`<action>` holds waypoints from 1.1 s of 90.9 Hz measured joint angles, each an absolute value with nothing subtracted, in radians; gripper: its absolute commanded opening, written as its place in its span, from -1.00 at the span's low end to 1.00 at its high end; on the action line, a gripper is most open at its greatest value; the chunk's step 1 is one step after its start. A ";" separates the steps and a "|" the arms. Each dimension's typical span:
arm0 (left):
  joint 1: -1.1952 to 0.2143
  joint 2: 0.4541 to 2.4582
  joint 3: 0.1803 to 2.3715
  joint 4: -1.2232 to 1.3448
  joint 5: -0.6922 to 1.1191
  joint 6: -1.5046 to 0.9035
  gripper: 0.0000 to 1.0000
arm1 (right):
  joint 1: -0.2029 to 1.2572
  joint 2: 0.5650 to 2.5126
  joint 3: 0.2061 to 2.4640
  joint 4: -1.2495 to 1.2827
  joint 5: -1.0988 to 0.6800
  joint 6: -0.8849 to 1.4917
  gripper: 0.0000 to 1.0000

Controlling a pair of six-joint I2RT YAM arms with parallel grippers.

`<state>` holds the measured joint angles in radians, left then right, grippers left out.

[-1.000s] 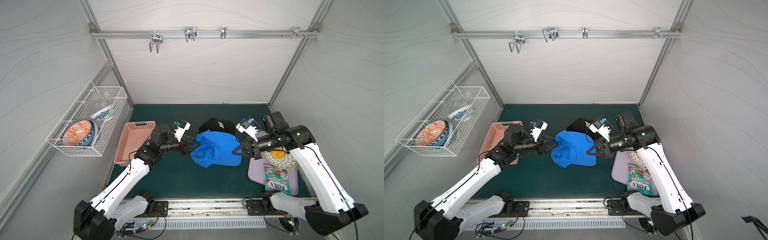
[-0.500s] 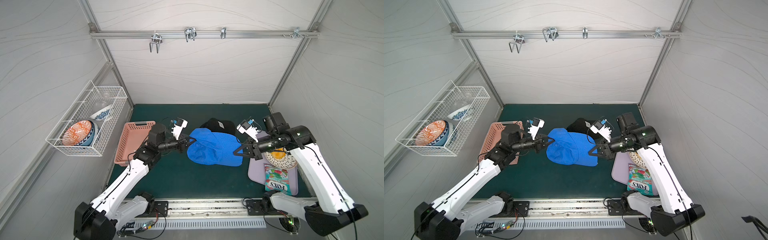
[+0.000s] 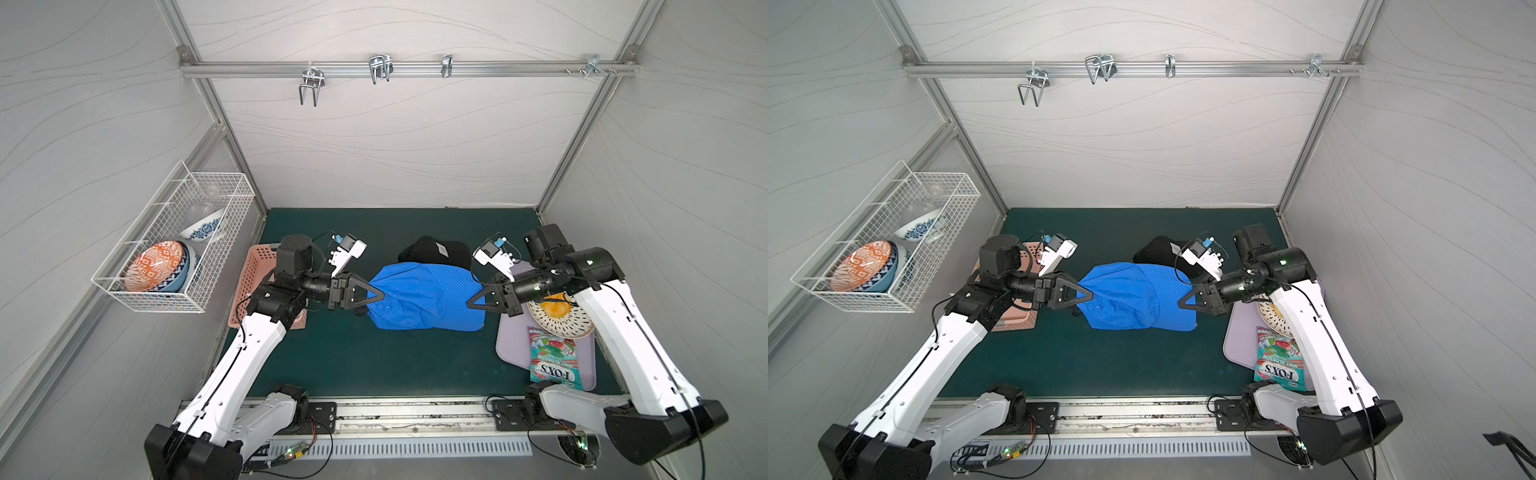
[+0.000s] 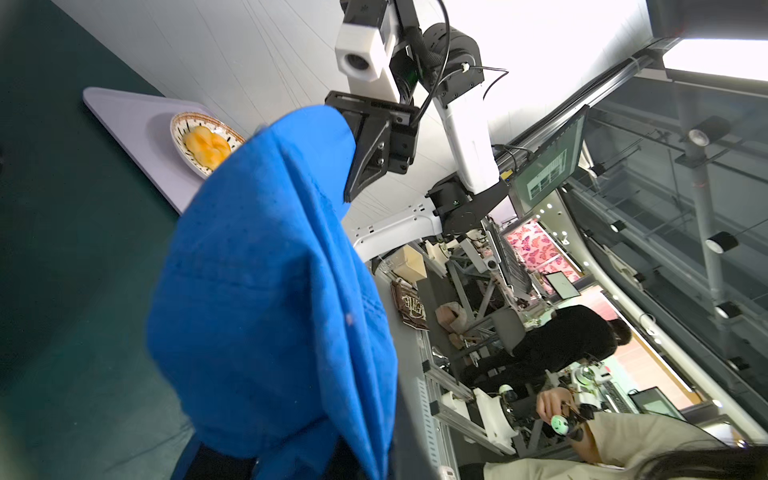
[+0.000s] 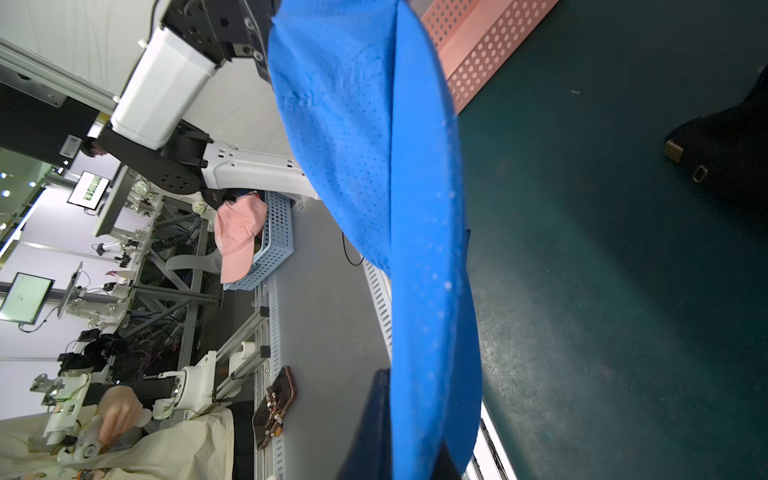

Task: Turn the baseball cap inside out
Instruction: Turn over the baseball cap, then place the baseball cap at the center of the board.

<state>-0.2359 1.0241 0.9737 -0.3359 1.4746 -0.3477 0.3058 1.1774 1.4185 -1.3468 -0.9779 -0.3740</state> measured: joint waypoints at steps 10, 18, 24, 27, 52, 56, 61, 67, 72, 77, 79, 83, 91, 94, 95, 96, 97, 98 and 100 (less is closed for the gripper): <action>-0.201 1.026 0.967 -0.362 1.492 -0.336 -0.82 | 0.257 1.162 1.419 -1.346 -1.042 -0.366 -1.00; -0.157 1.010 0.962 -0.392 1.471 -0.298 -0.06 | 0.232 1.146 1.418 -1.341 -1.077 -0.340 -1.00; -0.127 0.987 0.961 -0.449 1.395 -0.246 0.43 | 0.208 1.139 1.418 -1.334 -1.082 -0.315 -1.00; -0.118 0.979 0.962 -0.479 1.335 -0.221 0.63 | 0.201 1.139 1.418 -1.330 -1.083 -0.302 -1.00; -0.112 0.947 0.969 -0.630 0.826 -0.121 0.93 | 0.198 1.147 1.385 -1.294 -1.071 -0.144 -1.00; -0.112 0.918 0.969 -0.624 0.762 -0.124 0.94 | 0.204 1.148 1.368 -1.280 -1.065 -0.105 -1.00; -0.112 0.875 0.969 -0.614 0.698 -0.129 0.94 | 0.222 1.148 1.338 -1.245 -1.050 -0.044 -1.00; -0.112 0.825 0.968 -0.593 0.637 -0.137 0.94 | 0.276 1.148 1.289 -1.174 -1.032 0.041 -1.00; -0.112 0.790 0.968 -0.574 0.596 -0.143 0.94 | 0.336 1.149 1.242 -1.092 -1.019 0.116 -1.00; -0.112 0.764 0.968 -0.561 0.560 -0.147 0.95 | 0.408 1.156 1.201 -0.996 -1.000 0.211 -1.00; -0.112 0.756 0.968 -0.558 0.547 -0.148 0.95 | 0.435 1.163 1.190 -0.957 -0.995 0.245 -1.00; -0.112 0.743 0.968 -0.555 0.522 -0.150 0.96 | 0.497 1.184 1.177 -0.873 -0.979 0.311 -1.00; -0.112 0.729 0.969 -0.553 0.483 -0.149 0.96 | 0.598 1.251 1.185 -0.728 -0.964 0.406 -1.00; -0.112 0.728 0.970 -0.553 0.475 -0.149 0.96 | 0.629 1.283 1.195 -0.681 -0.961 0.432 -1.00; -0.112 0.729 0.971 -0.553 0.471 -0.150 0.96 | 0.637 1.291 1.198 -0.669 -0.962 0.439 -1.00; -0.112 0.730 0.971 -0.552 0.470 -0.150 0.96 | 0.645 1.300 1.201 -0.656 -0.962 0.447 -1.00; -0.112 0.730 0.971 -0.552 0.468 -0.149 0.96 | 0.653 1.312 1.205 -0.640 -0.962 0.451 -1.00; -0.112 0.732 0.971 -0.552 0.467 -0.149 0.96 | 0.658 1.320 1.206 -0.628 -0.963 0.456 -1.00; -0.112 0.735 0.972 -0.551 0.465 -0.150 0.96 | 0.667 1.335 1.207 -0.605 -0.965 0.465 -1.00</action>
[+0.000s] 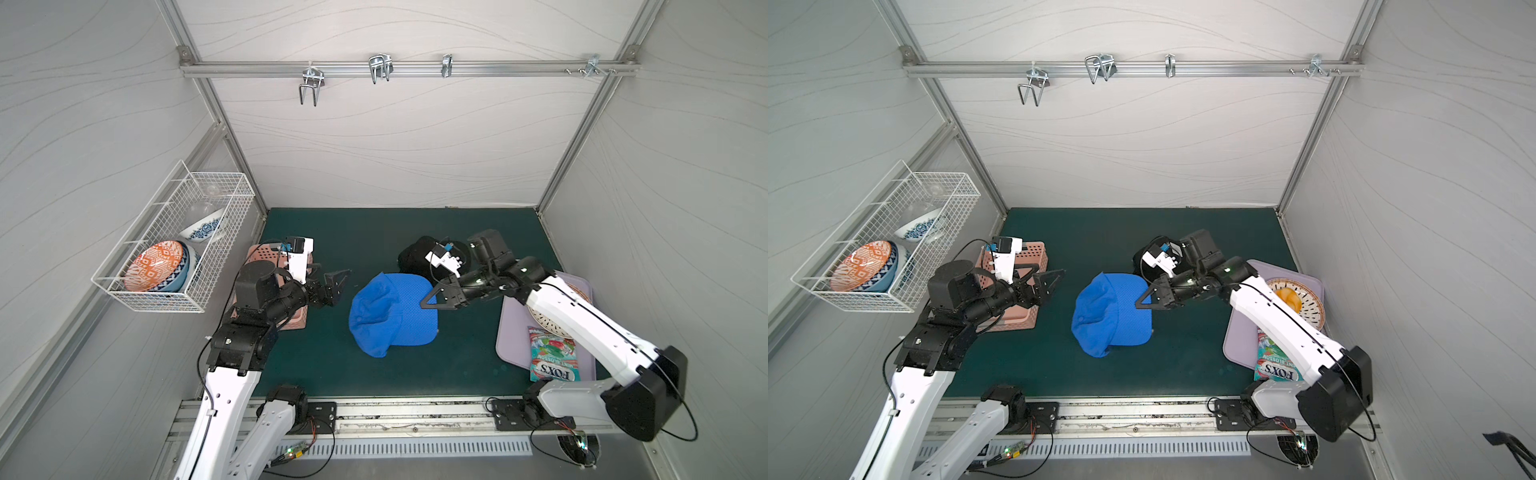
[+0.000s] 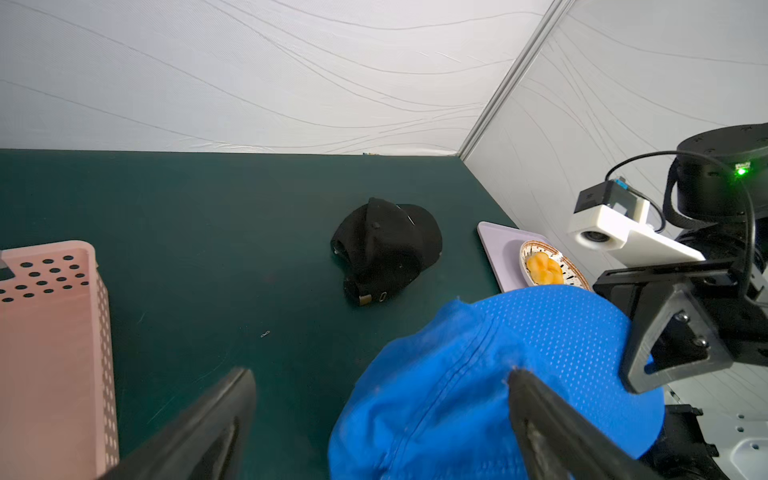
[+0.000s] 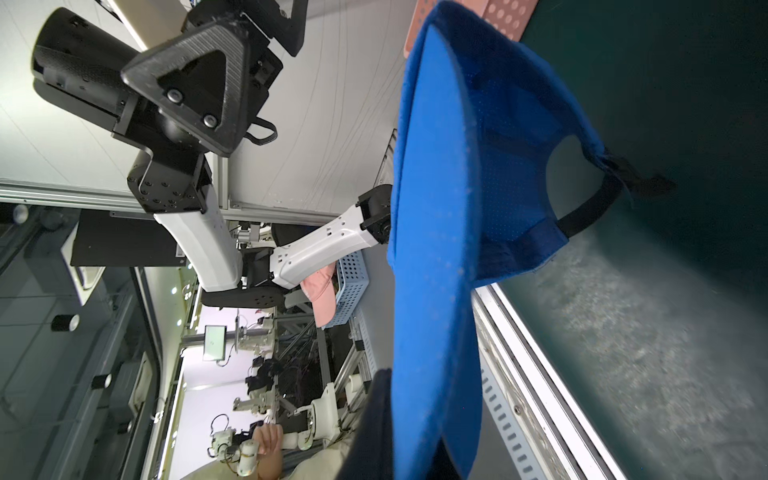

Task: Turn the baseball cap inside out
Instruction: Place the baseball cap at the center of the board.

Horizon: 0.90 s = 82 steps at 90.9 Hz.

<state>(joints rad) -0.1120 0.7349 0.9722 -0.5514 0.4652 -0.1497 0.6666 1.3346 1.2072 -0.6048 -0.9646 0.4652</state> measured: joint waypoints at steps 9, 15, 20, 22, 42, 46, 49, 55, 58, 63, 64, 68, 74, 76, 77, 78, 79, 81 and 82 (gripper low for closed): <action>-0.112 0.753 0.972 -0.550 0.472 -0.150 0.95 | 0.663 1.375 1.179 -0.527 -0.981 0.482 -1.00; -0.112 0.766 0.972 -0.549 0.491 -0.150 0.95 | 0.645 1.388 1.134 -0.500 -0.999 0.477 -1.00; -0.112 0.779 0.971 -0.549 0.505 -0.150 0.95 | 0.630 1.401 1.090 -0.492 -1.017 0.461 -1.00; -0.112 0.783 0.970 -0.549 0.512 -0.150 0.95 | 0.623 1.410 1.071 -0.494 -1.026 0.448 -1.00; -0.112 0.785 0.945 -0.548 0.557 -0.149 0.94 | 0.516 1.452 0.955 -0.542 -1.088 0.326 -0.79; -0.112 0.786 0.936 -0.548 0.565 -0.149 0.93 | 0.484 1.453 0.948 -0.562 -1.103 0.290 -0.75; -0.112 0.788 0.930 -0.548 0.571 -0.149 0.93 | 0.461 1.456 0.945 -0.583 -1.113 0.261 -0.71; -0.112 0.794 0.918 -0.549 0.585 -0.149 0.93 | 0.423 1.465 0.938 -0.615 -1.122 0.210 -0.62; -0.112 0.797 0.913 -0.549 0.590 -0.149 0.93 | 0.408 1.470 0.932 -0.625 -1.122 0.193 -0.55; -0.112 0.804 0.907 -0.549 0.601 -0.147 0.93 | 0.385 1.479 0.921 -0.643 -1.119 0.167 -0.40; -0.112 0.805 0.905 -0.549 0.603 -0.147 0.93 | 0.381 1.481 0.920 -0.646 -1.119 0.168 -0.37; -0.112 0.810 0.900 -0.549 0.609 -0.144 0.93 | 0.360 1.488 0.919 -0.662 -1.111 0.152 -0.31; -0.112 0.814 0.894 -0.551 0.616 -0.138 0.93 | 0.326 1.496 0.919 -0.681 -1.089 0.133 -0.24; -0.112 0.815 0.891 -0.551 0.618 -0.136 0.93 | 0.313 1.499 0.918 -0.687 -1.077 0.130 -0.21; -0.112 0.815 0.890 -0.551 0.619 -0.134 0.93 | 0.305 1.500 0.918 -0.690 -1.070 0.128 -0.20; -0.112 0.815 0.889 -0.551 0.619 -0.134 0.93 | 0.298 1.502 0.918 -0.691 -1.064 0.124 -0.19; -0.112 0.815 0.888 -0.551 0.620 -0.133 0.93 | 0.290 1.505 0.918 -0.694 -1.054 0.123 -0.18; -0.112 0.815 0.887 -0.553 0.622 -0.131 0.93 | 0.273 1.509 0.918 -0.699 -1.039 0.119 -0.16; -0.112 0.815 0.886 -0.553 0.622 -0.130 0.93 | 0.263 1.513 0.918 -0.704 -1.023 0.118 -0.16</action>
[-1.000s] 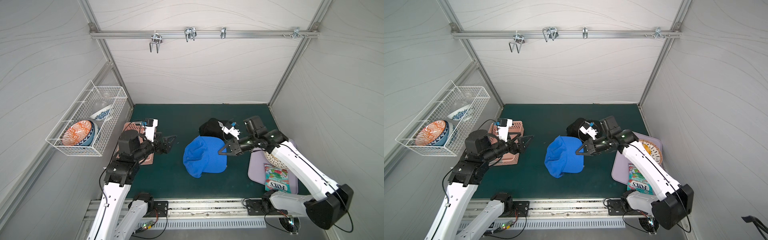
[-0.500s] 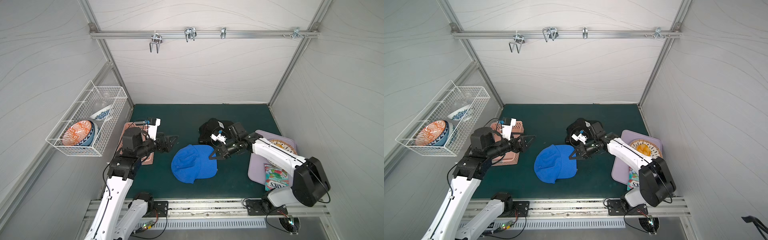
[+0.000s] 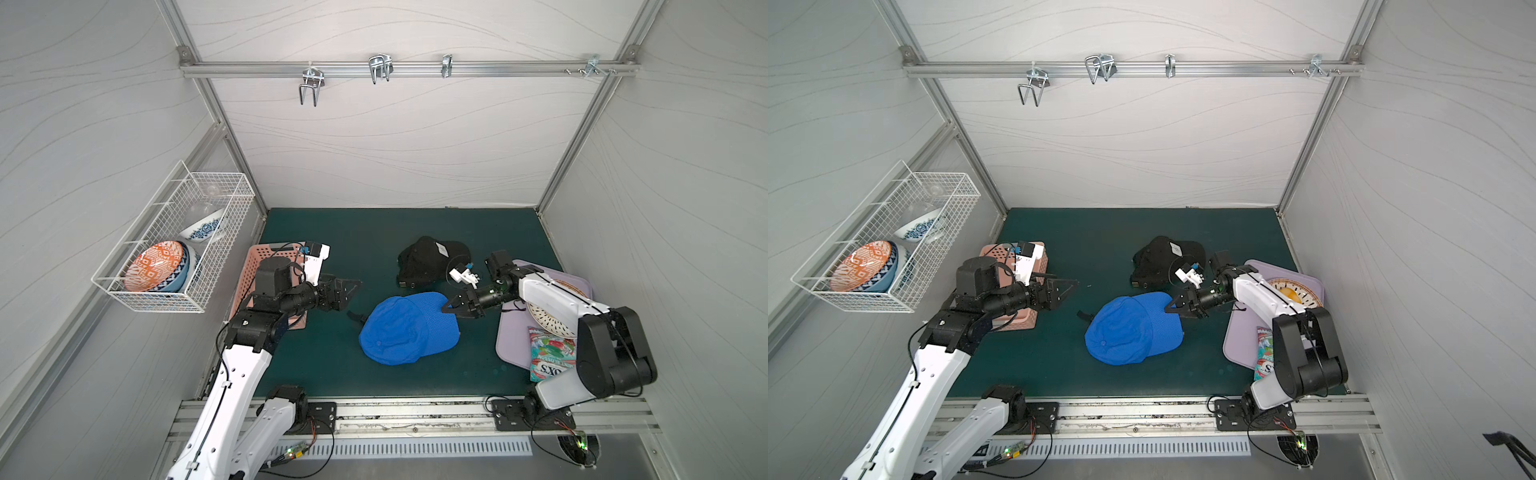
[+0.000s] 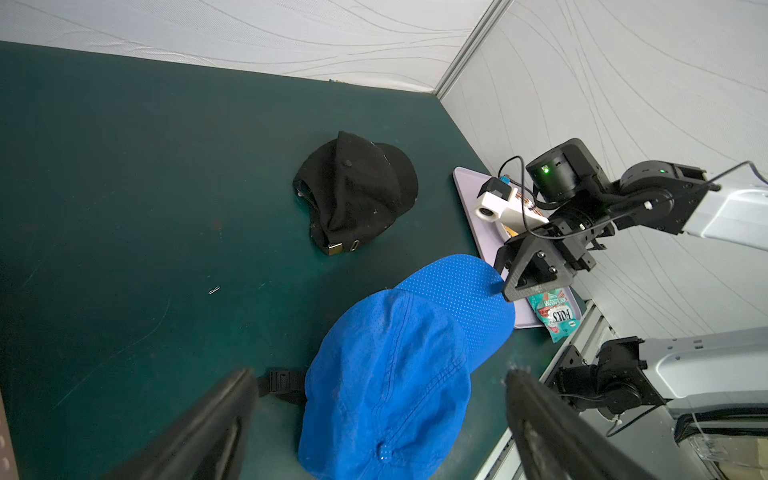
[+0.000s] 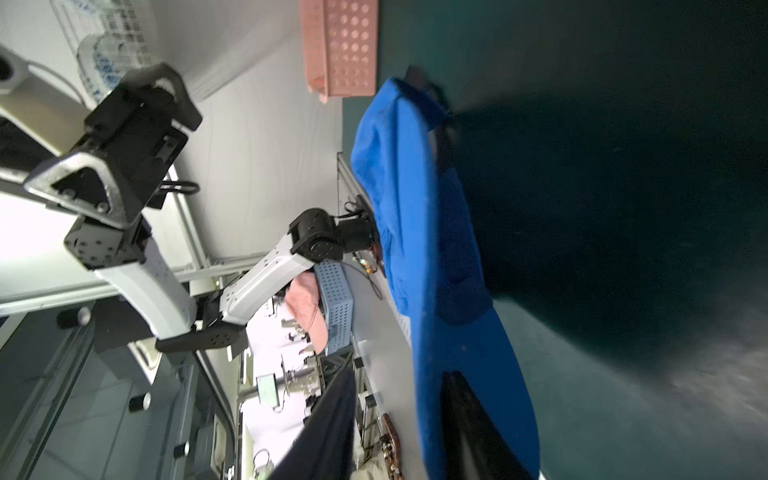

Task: Turn the baseball cap inside out
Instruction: Place the baseball cap at the center of the board, then smooth out the baseball cap at the center of the board.

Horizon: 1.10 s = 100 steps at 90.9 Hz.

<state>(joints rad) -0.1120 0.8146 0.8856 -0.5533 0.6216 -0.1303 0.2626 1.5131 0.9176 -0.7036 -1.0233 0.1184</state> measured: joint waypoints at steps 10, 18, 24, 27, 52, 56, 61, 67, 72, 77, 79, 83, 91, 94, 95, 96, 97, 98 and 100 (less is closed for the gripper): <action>-0.115 0.815 0.875 -0.561 0.622 -0.119 0.92 | 0.194 1.538 0.913 -0.728 -0.916 0.115 -0.11; -0.120 0.820 0.852 -0.564 0.622 -0.110 0.90 | 0.156 1.542 0.905 -0.740 -0.824 0.118 -0.01; -0.128 0.828 0.823 -0.568 0.625 -0.108 0.86 | 0.141 1.542 0.904 -0.744 -0.765 0.125 0.08; -0.134 0.834 0.806 -0.572 0.627 -0.107 0.85 | 0.136 1.542 0.904 -0.745 -0.736 0.130 0.17; -0.231 0.880 0.674 -0.624 0.618 -0.154 0.83 | 0.133 1.362 0.862 -0.745 -0.626 0.168 0.56; -0.248 0.898 0.661 -0.632 0.617 -0.170 0.84 | 0.139 1.319 0.848 -0.742 -0.625 0.180 0.60; -0.264 0.935 0.658 -0.637 0.619 -0.186 0.84 | 0.151 1.275 0.825 -0.734 -0.624 0.201 0.64; -0.274 0.997 0.658 -0.632 0.638 -0.200 0.85 | 0.175 1.240 0.780 -0.707 -0.627 0.233 0.67; -0.278 1.053 0.658 -0.620 0.664 -0.217 0.86 | 0.189 1.232 0.731 -0.675 -0.636 0.264 0.68; -0.286 1.102 0.656 -0.593 0.689 -0.241 0.88 | 0.199 1.238 0.680 -0.638 -0.648 0.292 0.68; -0.288 1.115 0.653 -0.577 0.697 -0.249 0.88 | 0.199 1.243 0.661 -0.624 -0.652 0.300 0.68; -0.298 1.136 0.645 -0.543 0.709 -0.266 0.87 | 0.199 1.256 0.628 -0.597 -0.658 0.319 0.69; -0.329 1.175 0.638 -0.486 0.727 -0.290 0.79 | 0.199 1.286 0.590 -0.545 -0.673 0.341 0.69; -0.341 1.193 0.639 -0.469 0.729 -0.294 0.76 | 0.199 1.300 0.582 -0.523 -0.680 0.346 0.69; -0.345 1.203 0.639 -0.462 0.729 -0.294 0.74 | 0.199 1.304 0.580 -0.516 -0.683 0.349 0.69; -0.349 1.209 0.640 -0.458 0.729 -0.292 0.72 | 0.199 1.308 0.578 -0.511 -0.685 0.349 0.69; -0.352 1.217 0.640 -0.453 0.729 -0.293 0.70 | 0.199 1.312 0.576 -0.504 -0.688 0.349 0.69; -0.356 1.225 0.640 -0.449 0.729 -0.294 0.68 | 0.199 1.317 0.575 -0.497 -0.689 0.350 0.69; -0.361 1.241 0.642 -0.443 0.728 -0.293 0.62 | 0.199 1.326 0.572 -0.484 -0.694 0.352 0.69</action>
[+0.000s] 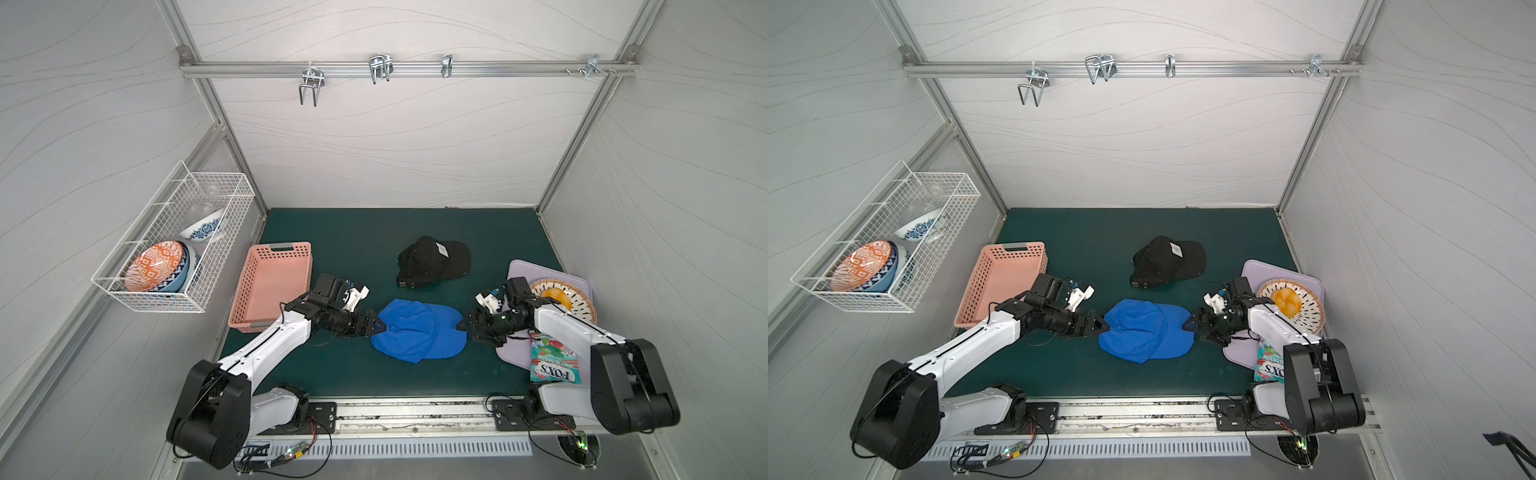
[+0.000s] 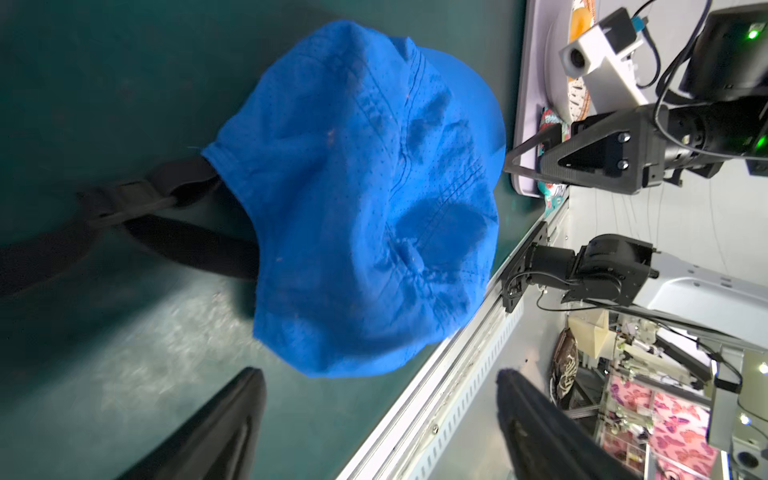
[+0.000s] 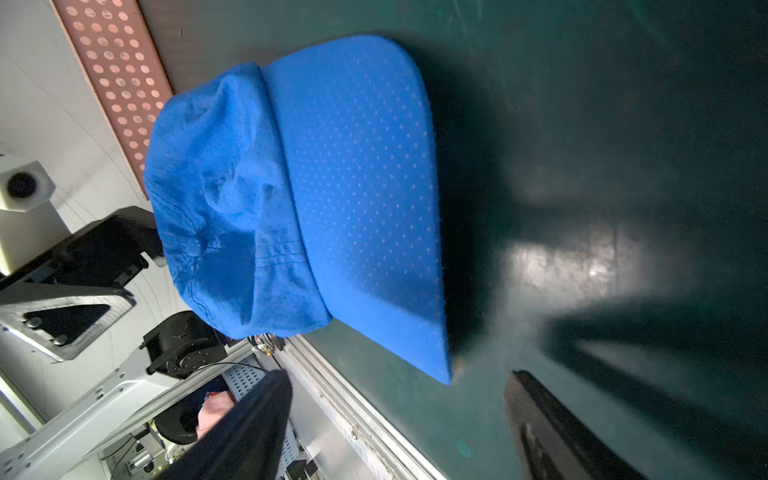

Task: Turn the baseball cap inside out
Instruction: Smooth out the baseball cap at the center of the board.

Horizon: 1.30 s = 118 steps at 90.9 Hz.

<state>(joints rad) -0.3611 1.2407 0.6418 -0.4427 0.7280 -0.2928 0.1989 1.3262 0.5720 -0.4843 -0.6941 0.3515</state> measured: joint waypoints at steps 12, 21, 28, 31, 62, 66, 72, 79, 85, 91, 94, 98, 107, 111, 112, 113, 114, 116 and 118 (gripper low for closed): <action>-0.385 1.340 0.661 -0.419 0.714 -0.285 -0.08 | 0.199 1.369 0.559 -0.417 -0.716 0.352 0.65; -0.399 1.374 0.689 -0.413 0.707 -0.282 -0.71 | 0.199 1.397 0.551 -0.377 -0.730 0.354 0.52; -0.406 1.376 0.733 -0.430 0.693 -0.285 -0.98 | 0.199 1.424 0.551 -0.352 -0.746 0.350 0.44; -0.408 1.371 0.761 -0.450 0.684 -0.282 -1.00 | 0.199 1.433 0.551 -0.345 -0.752 0.352 0.43; -0.409 1.303 1.052 -0.807 0.611 -0.278 -1.00 | 0.194 1.451 0.552 -0.319 -0.767 0.359 0.42; -0.410 1.307 1.051 -0.828 0.604 -0.278 -1.00 | 0.194 1.451 0.552 -0.319 -0.767 0.359 0.42; -0.412 1.324 1.050 -0.849 0.589 -0.278 -0.97 | 0.194 1.451 0.552 -0.319 -0.768 0.360 0.43; -0.413 1.346 1.050 -0.859 0.559 -0.273 -0.84 | 0.194 1.450 0.552 -0.318 -0.768 0.366 0.45; -0.413 1.359 1.043 -0.857 0.526 -0.264 -0.44 | 0.195 1.446 0.553 -0.319 -0.764 0.367 0.47; -0.413 1.364 1.028 -0.854 0.486 -0.253 0.03 | 0.215 1.428 0.558 -0.334 -0.735 0.364 0.50; -0.413 1.364 1.019 -0.855 0.465 -0.250 0.17 | 0.232 1.409 0.566 -0.349 -0.705 0.359 0.50; -0.413 1.362 1.008 -0.856 0.435 -0.241 0.32 | 0.270 1.374 0.580 -0.371 -0.654 0.352 0.50; -0.413 1.328 0.981 -0.852 0.363 -0.240 0.60 | 0.395 1.255 0.619 -0.393 -0.529 0.335 0.45; -0.413 1.294 0.963 -0.843 0.333 -0.245 0.60 | 0.456 1.203 0.638 -0.388 -0.472 0.323 0.42; -0.413 1.281 0.957 -0.841 0.326 -0.249 0.60 | 0.469 1.192 0.642 -0.385 -0.461 0.320 0.42; -0.413 1.271 0.953 -0.839 0.323 -0.247 0.59 | 0.490 1.178 0.648 -0.382 -0.447 0.311 0.40; -0.412 1.262 0.948 -0.835 0.318 -0.247 0.59 | 0.505 1.169 0.651 -0.377 -0.436 0.310 0.39; -0.410 1.241 0.937 -0.828 0.311 -0.249 0.57 | 0.534 1.152 0.659 -0.368 -0.416 0.297 0.35; -0.405 1.218 0.924 -0.817 0.308 -0.250 0.54 | 0.563 1.139 0.668 -0.358 -0.393 0.289 0.33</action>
<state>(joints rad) -0.4053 1.2182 0.9241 -0.8165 0.3080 -0.2501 0.5629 1.1389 0.6678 -0.3584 -0.3931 0.2886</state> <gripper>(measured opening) 0.794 0.697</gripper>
